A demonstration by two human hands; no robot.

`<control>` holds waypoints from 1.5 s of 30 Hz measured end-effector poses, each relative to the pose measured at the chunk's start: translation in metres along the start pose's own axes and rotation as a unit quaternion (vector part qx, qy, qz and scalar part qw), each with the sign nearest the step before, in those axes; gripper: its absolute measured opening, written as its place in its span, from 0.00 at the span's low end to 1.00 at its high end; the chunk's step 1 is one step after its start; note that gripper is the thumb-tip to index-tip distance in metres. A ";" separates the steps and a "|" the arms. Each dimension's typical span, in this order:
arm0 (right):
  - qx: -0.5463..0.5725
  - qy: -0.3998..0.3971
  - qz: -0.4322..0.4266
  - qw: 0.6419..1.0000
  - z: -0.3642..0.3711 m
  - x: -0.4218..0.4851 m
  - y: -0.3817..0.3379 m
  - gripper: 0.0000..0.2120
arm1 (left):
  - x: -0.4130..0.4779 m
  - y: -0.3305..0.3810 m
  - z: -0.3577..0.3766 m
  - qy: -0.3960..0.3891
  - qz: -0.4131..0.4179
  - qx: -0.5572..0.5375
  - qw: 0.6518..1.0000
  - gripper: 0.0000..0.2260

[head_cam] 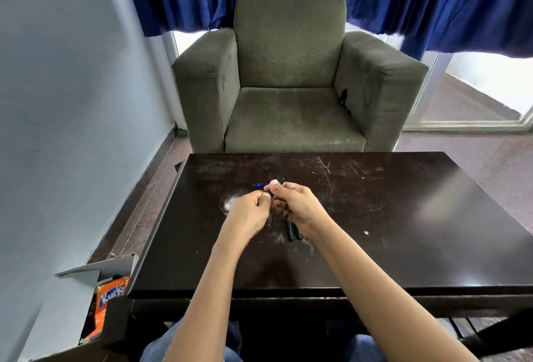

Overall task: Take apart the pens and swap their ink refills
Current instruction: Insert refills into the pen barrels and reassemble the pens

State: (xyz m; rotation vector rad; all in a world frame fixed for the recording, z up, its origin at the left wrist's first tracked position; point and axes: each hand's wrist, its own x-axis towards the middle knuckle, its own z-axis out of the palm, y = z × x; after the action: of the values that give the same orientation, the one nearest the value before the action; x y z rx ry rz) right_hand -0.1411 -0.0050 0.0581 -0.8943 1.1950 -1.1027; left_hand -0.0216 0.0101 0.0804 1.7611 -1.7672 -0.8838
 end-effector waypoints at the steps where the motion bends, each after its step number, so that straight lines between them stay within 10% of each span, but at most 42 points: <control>1: 0.001 -0.001 0.000 1.000 0.000 0.000 0.000 0.09 | 0.000 0.000 0.000 -0.001 -0.001 -0.001 1.000 0.15; 14: 0.120 0.062 -0.017 0.991 -0.011 0.008 -0.012 0.10 | -0.001 -0.002 0.003 -0.019 -0.037 -0.030 0.999 0.16; 20: -0.237 0.161 -0.055 0.957 -0.027 0.014 0.014 0.13 | 0.001 -0.005 -0.002 0.035 -0.078 -0.064 0.994 0.14; 25: -0.563 0.075 -0.081 0.819 -0.008 0.009 0.040 0.19 | 0.002 -0.008 0.001 0.054 -0.081 -0.100 0.990 0.12; 33: -0.651 0.029 -0.069 0.756 0.002 0.009 0.063 0.14 | 0.004 -0.007 0.001 0.051 -0.090 -0.056 0.993 0.14; 40: -0.603 0.077 -0.096 0.789 -0.001 0.018 0.057 0.13 | 0.004 -0.007 0.001 0.057 -0.095 -0.073 0.991 0.14; 45: -0.328 0.123 -0.130 0.928 0.000 0.018 0.022 0.19 | 0.001 -0.009 -0.002 0.060 -0.051 -0.057 0.995 0.15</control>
State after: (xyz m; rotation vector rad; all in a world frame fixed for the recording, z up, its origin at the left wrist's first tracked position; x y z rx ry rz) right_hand -0.1365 -0.0173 0.0324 -1.4908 1.7418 -1.0513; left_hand -0.0136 0.0096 0.0752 1.8043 -1.5324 -0.8834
